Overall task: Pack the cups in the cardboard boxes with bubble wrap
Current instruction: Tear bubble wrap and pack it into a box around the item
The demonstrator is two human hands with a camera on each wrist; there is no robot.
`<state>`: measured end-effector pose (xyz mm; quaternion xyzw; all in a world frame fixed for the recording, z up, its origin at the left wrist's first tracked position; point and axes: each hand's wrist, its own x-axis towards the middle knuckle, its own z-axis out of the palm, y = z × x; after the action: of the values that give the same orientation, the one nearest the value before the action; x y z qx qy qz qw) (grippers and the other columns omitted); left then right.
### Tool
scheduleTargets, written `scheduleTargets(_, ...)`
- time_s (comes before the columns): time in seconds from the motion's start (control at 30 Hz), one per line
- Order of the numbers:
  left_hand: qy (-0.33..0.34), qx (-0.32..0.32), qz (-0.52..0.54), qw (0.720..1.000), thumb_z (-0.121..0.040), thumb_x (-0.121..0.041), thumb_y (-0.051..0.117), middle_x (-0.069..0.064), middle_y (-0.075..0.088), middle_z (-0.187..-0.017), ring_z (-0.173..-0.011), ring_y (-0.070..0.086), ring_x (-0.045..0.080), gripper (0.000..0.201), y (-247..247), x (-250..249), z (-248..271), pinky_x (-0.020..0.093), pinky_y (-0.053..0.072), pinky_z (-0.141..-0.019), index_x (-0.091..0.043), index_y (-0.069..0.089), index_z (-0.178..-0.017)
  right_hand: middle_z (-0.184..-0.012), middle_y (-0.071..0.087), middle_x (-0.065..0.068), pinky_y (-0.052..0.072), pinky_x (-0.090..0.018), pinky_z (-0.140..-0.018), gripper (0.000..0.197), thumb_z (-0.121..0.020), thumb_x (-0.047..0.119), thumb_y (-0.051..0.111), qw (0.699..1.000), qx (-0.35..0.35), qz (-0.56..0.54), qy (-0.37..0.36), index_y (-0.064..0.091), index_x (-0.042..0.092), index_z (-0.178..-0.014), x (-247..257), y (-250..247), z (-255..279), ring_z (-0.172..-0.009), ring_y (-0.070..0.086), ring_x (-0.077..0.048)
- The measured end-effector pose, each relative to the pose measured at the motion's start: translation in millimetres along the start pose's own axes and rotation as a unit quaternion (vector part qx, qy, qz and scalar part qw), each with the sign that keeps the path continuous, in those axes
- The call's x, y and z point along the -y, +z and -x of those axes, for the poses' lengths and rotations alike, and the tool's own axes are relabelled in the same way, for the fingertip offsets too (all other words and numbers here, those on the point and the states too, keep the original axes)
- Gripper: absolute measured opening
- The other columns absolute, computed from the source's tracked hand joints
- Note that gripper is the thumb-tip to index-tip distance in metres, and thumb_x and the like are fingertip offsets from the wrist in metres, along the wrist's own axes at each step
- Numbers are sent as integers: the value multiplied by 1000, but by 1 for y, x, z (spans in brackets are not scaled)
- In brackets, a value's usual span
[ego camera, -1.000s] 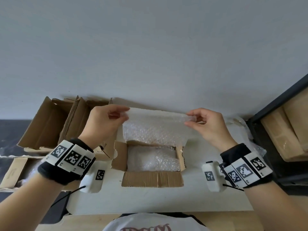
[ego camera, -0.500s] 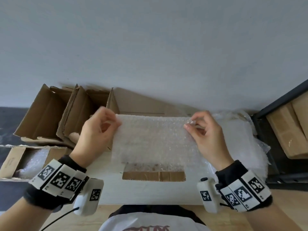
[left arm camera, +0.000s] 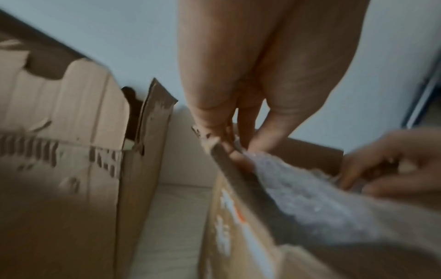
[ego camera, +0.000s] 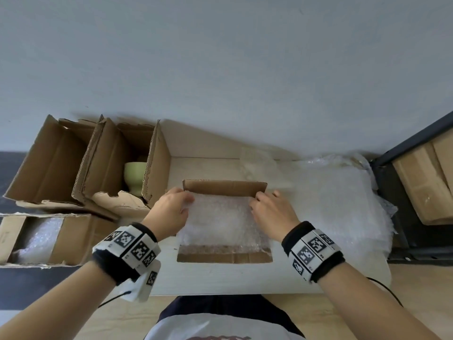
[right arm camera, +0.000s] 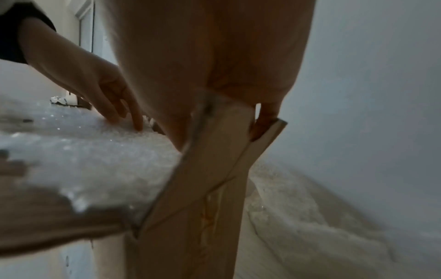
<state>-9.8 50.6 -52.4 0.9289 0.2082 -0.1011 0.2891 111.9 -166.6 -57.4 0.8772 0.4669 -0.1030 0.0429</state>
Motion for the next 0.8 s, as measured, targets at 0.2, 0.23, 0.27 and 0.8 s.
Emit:
scheduleTargets(0.2,44,38,-88,994,-93,-4,44,10,48,-124,-94,58,30,34,8,1,-10,39,50,-83,-12,57,-123,-115,48,-5,37,-33,-86,22,-93,17,52,999,35,0,30,60,12,-113,3,8,-2,-105,47,-22)
scheduleTargets(0.23,42,38,-98,994,-92,-5,46,9,47,-123,-96,57,29,33,9,1,-9,38,50,-84,-13,57,-122,-117,45,-5,37,-33,-87,23,-93,17,52,999,41,-2,32,59,12,-114,4,9,0,-107,44,-22)
scheduleTargets(0.27,42,30,-109,993,-92,-7,48,9,46,-123,-100,54,27,33,10,2,-7,36,50,-84,-14,58,-122,-118,43,-5,38,-33,-88,24,-92,16,53,999,43,-9,33,58,13,-116,4,8,1,-109,43,-22)
scheduleTargets(0.8,124,103,-191,968,-97,-50,34,7,25,-153,-134,37,24,57,35,-3,-2,37,31,-110,-28,19,-147,-150,27,-13,44,-43,-99,70,-94,52,42,971,209,-112,26,20,12,-147,12,-2,-1,-130,40,-29)
